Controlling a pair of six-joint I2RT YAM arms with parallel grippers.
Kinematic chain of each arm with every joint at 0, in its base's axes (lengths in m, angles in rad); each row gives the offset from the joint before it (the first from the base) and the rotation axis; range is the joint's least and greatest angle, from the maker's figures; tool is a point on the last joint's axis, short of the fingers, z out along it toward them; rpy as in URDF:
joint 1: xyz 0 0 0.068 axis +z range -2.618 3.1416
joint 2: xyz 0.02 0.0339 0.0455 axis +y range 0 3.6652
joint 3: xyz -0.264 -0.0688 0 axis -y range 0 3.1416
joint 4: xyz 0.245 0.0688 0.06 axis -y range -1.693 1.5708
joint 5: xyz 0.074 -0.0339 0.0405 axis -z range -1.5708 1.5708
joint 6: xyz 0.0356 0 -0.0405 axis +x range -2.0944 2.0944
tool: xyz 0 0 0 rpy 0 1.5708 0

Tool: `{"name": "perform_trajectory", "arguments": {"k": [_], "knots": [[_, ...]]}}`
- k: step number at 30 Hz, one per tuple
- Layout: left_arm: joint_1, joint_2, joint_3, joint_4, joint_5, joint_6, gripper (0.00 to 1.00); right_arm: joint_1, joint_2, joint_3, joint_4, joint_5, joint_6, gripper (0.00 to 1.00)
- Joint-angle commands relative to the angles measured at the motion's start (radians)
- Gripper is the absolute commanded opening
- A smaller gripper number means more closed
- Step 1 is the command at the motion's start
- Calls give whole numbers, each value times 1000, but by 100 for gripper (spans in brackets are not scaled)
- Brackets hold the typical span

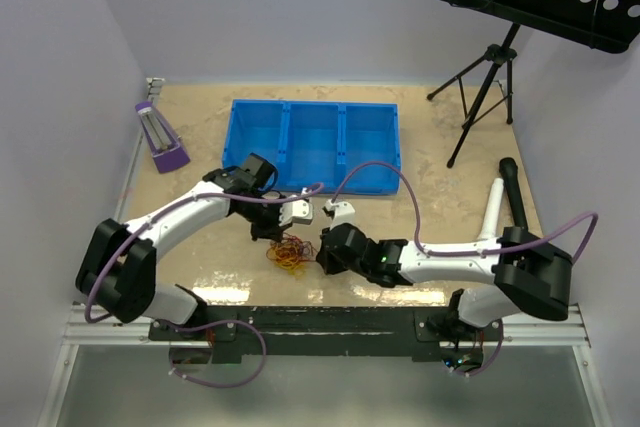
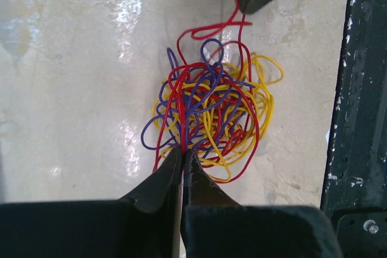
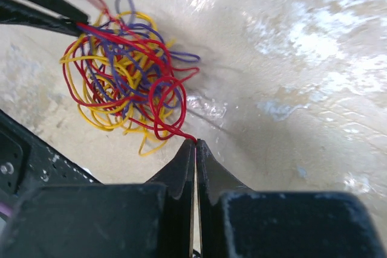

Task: Untangle the cables

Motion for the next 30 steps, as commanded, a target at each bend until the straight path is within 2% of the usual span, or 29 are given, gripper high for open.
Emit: {"name": "perform_trajectory", "arguments": {"k": [1,10,19,24,30], "knots": [[34,-126,51,-64,-64,25,0,3,-105,45,-99,135,62,0],[206,-224,107,-154,-87,65,0,3,-367,113,-401,425,174,0],[214,-361,9,-142,-196,57,0,1,-588,312,-744,704,285,0],[214,-398,-69,-113,-297,82,0,1,-624,467,-894,864,334,0],[214,-442,-184,-61,-402,119,0,1,-619,614,-1118,1004,472,0]]}}
